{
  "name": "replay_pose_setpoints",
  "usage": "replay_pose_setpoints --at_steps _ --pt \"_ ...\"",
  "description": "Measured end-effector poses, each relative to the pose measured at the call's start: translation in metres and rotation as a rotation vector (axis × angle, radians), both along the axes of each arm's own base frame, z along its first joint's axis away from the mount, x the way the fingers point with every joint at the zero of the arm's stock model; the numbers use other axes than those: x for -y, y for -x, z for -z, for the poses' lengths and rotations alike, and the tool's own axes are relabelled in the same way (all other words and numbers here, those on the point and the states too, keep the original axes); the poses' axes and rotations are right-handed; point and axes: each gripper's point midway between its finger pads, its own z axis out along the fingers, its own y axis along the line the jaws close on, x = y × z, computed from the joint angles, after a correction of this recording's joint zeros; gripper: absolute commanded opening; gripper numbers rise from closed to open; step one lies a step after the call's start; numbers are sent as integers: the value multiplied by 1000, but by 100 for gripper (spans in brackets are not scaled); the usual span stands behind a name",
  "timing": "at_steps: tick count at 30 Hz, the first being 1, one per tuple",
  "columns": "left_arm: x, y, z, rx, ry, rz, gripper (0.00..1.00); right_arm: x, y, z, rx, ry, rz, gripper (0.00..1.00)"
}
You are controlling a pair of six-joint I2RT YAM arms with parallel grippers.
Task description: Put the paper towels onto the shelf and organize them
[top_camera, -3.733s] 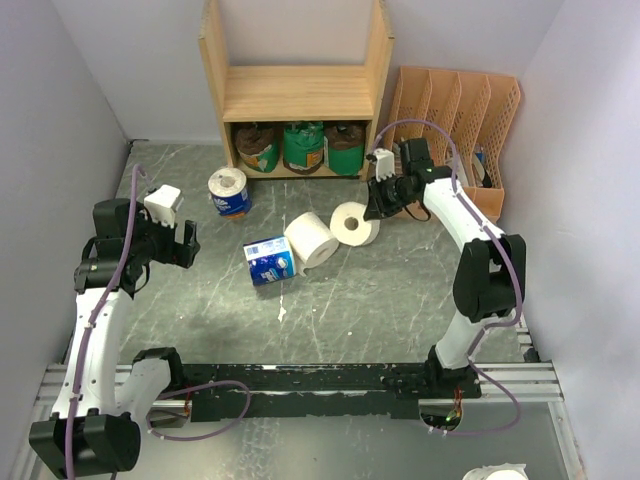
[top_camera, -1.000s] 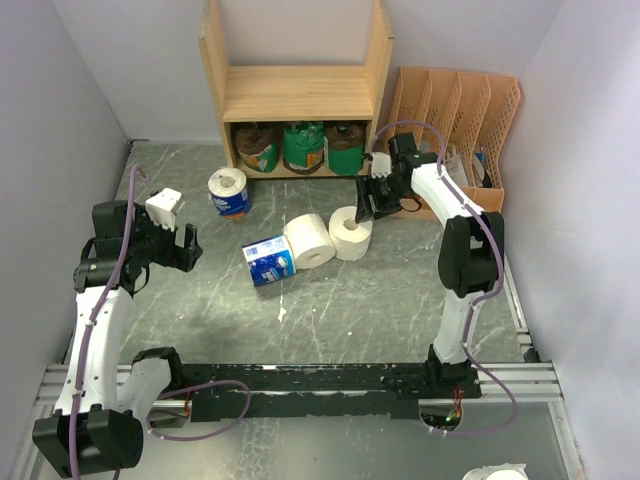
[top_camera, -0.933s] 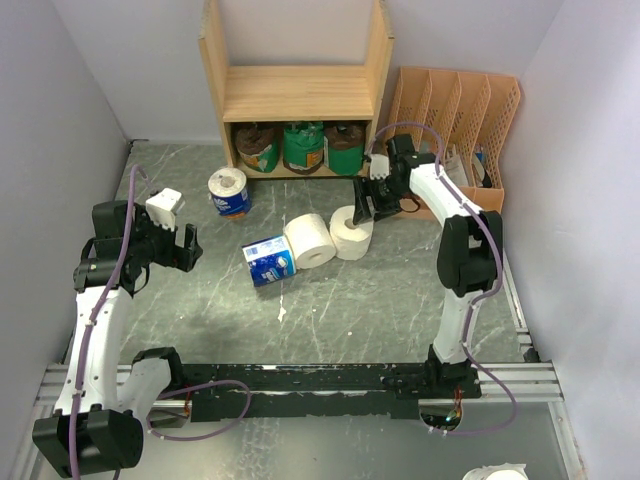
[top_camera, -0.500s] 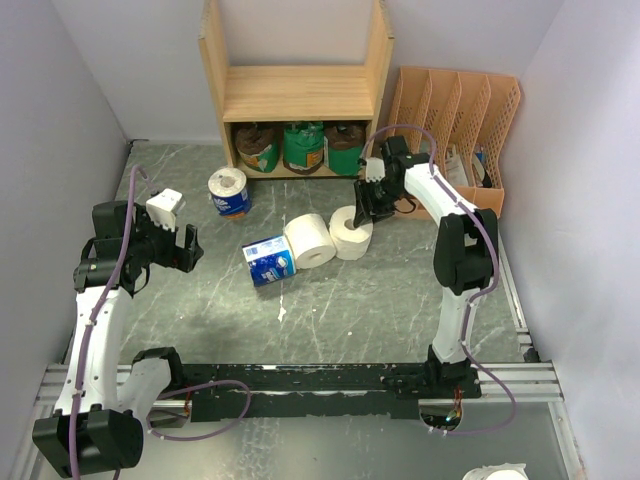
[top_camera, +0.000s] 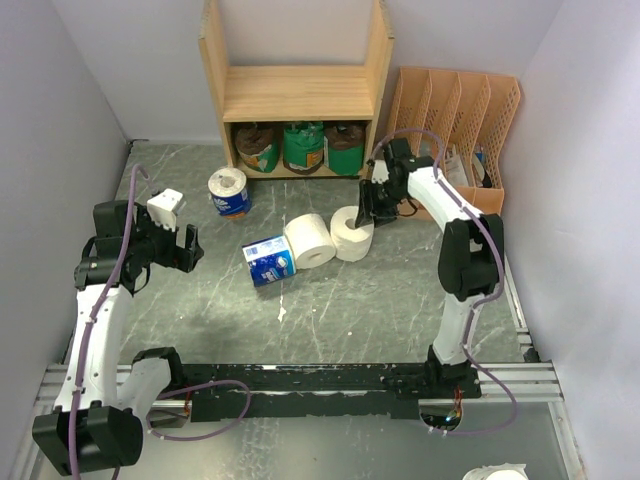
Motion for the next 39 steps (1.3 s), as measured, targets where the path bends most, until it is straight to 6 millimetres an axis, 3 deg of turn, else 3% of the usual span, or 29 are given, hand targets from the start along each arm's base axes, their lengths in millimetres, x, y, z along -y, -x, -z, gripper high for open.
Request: replay_pose_setpoints --at_steps 5,8,10,16,23,28,32,35,39 --pt "0 0 4 -11 1 -1 99 -3 37 -19 -26 -108 151 0" --pt "-1 0 5 -13 2 -3 99 -7 50 -46 28 -191 221 0" --pt "-2 0 5 -13 2 -8 99 -11 47 -70 97 -257 265 0" --pt "-9 0 5 -15 2 -34 99 -11 18 -157 287 -460 434 0" --pt "-18 0 11 -30 5 -69 99 -11 -31 -211 356 -507 713 0" --pt "-21 -1 14 -43 7 -80 99 -22 -62 -279 550 -522 823 0" --pt "-21 -1 15 -50 8 -80 98 -20 -80 -325 716 -527 858 0" --pt "-21 -1 16 -53 9 -81 98 -12 -95 -340 808 -499 884 0" --pt "-23 -1 15 -49 9 -87 99 -9 -111 -329 835 -441 898 0"
